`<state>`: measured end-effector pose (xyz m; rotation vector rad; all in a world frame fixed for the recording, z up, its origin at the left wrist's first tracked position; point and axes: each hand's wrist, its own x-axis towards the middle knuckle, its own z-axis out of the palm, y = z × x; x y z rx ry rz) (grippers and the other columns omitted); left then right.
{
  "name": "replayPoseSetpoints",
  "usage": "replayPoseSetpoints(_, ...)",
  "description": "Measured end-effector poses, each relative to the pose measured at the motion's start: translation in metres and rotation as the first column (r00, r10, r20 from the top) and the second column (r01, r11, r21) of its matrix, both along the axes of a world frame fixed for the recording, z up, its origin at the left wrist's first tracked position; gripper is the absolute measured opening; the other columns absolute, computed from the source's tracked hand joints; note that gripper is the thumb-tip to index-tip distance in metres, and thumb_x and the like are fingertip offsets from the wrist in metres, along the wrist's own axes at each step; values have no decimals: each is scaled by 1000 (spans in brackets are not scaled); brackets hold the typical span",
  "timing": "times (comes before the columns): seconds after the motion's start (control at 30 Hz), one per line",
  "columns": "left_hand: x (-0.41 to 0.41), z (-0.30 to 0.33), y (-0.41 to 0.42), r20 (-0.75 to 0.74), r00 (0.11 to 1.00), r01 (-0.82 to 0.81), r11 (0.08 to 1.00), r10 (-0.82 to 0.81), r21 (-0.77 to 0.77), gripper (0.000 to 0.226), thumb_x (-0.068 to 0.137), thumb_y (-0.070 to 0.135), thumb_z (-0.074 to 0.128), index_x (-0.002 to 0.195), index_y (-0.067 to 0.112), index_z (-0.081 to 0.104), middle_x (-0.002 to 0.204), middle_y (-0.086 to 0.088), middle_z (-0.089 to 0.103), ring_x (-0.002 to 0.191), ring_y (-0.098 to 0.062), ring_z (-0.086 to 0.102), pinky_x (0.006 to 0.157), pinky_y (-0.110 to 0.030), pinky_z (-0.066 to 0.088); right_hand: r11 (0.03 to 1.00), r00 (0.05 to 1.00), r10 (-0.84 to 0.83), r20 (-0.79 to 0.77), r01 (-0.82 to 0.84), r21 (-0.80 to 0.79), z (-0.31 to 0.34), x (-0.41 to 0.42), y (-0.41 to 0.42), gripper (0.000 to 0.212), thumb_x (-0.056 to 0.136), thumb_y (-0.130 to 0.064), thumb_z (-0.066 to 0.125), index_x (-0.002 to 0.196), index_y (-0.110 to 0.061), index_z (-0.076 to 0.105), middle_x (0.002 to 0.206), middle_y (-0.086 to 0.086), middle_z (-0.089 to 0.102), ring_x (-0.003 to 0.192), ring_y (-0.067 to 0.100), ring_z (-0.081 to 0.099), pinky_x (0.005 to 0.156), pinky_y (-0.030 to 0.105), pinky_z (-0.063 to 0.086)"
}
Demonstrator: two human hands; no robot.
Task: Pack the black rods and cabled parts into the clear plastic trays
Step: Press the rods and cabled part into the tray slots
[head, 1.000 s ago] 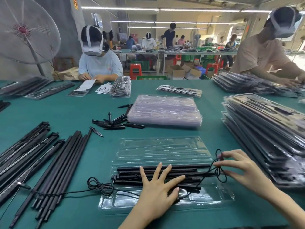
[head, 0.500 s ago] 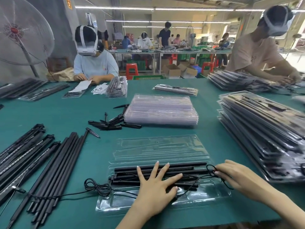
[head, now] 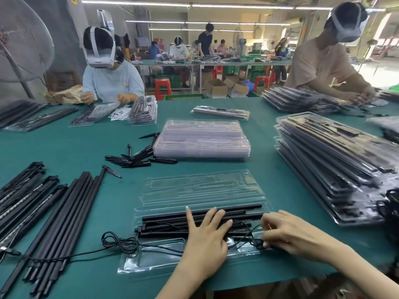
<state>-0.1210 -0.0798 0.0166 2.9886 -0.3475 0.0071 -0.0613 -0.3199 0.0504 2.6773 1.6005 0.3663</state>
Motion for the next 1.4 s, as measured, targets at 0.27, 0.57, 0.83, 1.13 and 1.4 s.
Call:
replayPoseSetpoints(0.27,4,3,-11,-28,998,64,997,-65,-32,67,89,19,37,151,32,15,147,5,22,136,-17,17,114,-50,2,970,992,112,-62,-95,225,-25,5,18,14,91,-35,61,80,-28,65,79,-6,47,72,7,40,65,17,28)
replayPoseSetpoints(0.57,1,3,-12,-25,997,74,997,-73,26,67,92,19,35,152,32,7,153,3,16,137,-22,16,115,-54,5,947,997,-76,-7,74,313,-45,-3,11,36,89,-54,52,116,-34,67,125,-15,60,104,6,56,90,26,37)
replayPoseSetpoints(0.83,7,11,-12,-47,995,87,994,-84,68,70,89,22,39,151,33,9,151,0,16,137,-24,13,107,-49,19,984,991,-91,93,75,162,-38,-6,13,37,93,-50,44,122,-37,62,82,-15,56,78,9,51,76,24,33)
replayPoseSetpoints(1.13,4,4,-11,-24,998,55,996,-54,64,72,86,23,38,150,40,8,150,0,20,135,-25,17,107,-48,16,963,974,-223,-47,227,145,-25,-10,13,44,86,-68,40,116,-44,62,77,-17,54,79,2,51,70,20,29)
replayPoseSetpoints(1.4,8,5,-16,-28,999,36,997,-34,75,75,83,27,41,150,39,9,148,-1,18,131,-26,16,105,-48,16,929,933,-336,130,306,209,-34,-19,15,50,85,-66,40,117,-38,67,78,-7,54,73,13,51,69,31,37)
